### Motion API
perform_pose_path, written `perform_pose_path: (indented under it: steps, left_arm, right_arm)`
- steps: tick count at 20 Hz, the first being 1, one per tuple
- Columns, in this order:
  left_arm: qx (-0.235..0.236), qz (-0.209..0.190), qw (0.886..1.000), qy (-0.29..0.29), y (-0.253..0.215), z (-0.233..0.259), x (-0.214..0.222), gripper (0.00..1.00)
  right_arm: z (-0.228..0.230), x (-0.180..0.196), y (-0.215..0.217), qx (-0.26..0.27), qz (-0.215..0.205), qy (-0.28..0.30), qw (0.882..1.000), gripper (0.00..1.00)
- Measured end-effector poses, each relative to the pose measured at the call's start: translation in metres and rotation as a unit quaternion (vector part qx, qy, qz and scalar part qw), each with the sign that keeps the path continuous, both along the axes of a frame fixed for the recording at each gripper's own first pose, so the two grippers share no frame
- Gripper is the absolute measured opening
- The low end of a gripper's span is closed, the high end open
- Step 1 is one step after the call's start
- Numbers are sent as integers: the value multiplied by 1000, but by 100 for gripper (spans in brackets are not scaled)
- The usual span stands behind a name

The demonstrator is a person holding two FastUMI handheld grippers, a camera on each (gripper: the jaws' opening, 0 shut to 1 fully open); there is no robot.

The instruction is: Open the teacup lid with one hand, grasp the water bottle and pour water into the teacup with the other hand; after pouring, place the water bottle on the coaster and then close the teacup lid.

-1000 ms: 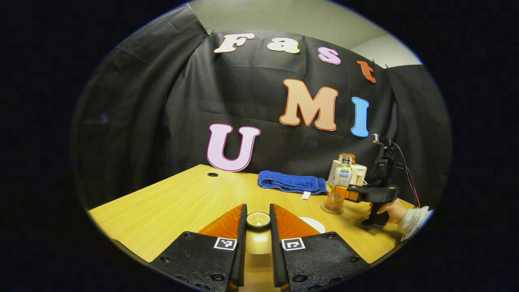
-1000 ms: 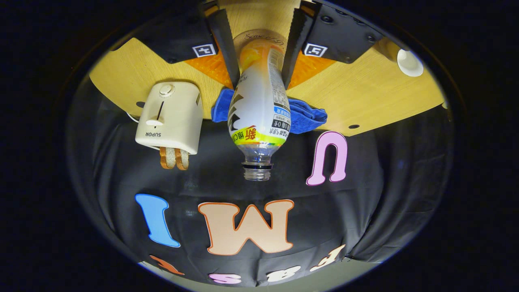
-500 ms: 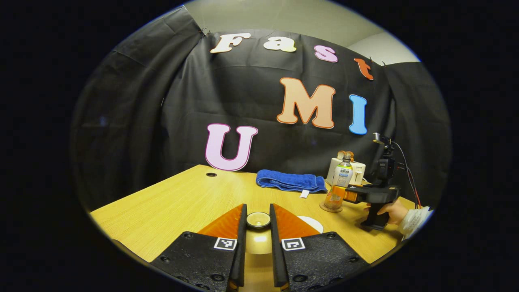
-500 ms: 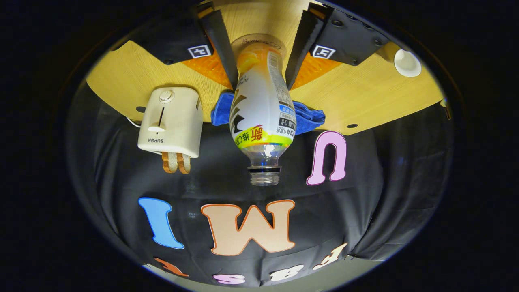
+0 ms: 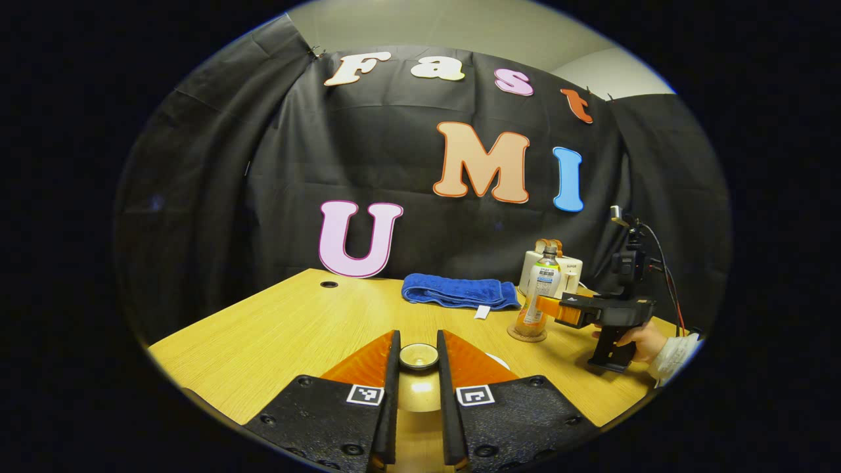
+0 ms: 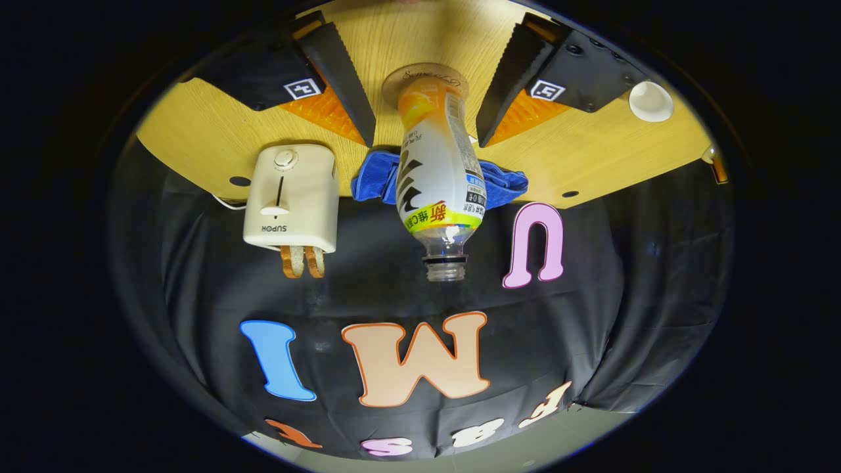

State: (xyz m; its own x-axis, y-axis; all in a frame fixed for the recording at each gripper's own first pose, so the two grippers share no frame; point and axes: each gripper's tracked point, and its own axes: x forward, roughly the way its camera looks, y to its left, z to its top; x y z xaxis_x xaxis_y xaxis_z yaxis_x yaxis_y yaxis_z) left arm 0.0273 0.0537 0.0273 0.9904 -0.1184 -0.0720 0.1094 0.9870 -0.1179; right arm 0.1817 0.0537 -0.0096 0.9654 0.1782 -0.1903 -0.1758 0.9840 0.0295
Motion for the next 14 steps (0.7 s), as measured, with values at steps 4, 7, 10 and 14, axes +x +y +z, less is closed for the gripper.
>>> perform_pose_path:
  steps: [4,7,10,14]
  left_arm:
    - [11,-23,1000,13,-18,-11,12,25]
    - [22,-34,999,24,-26,-17,22,25]
    - [28,-46,998,36,-37,-29,31,25]
    - [34,-49,997,48,-45,-41,42,25]
  right_arm:
    - [5,-23,-9,-4,3,-18,1000,98]
    - [19,-40,-10,-7,10,-35,999,98]
    - [26,-52,-11,-6,17,-43,999,94]
    - [29,-63,-12,-13,22,-51,998,98]
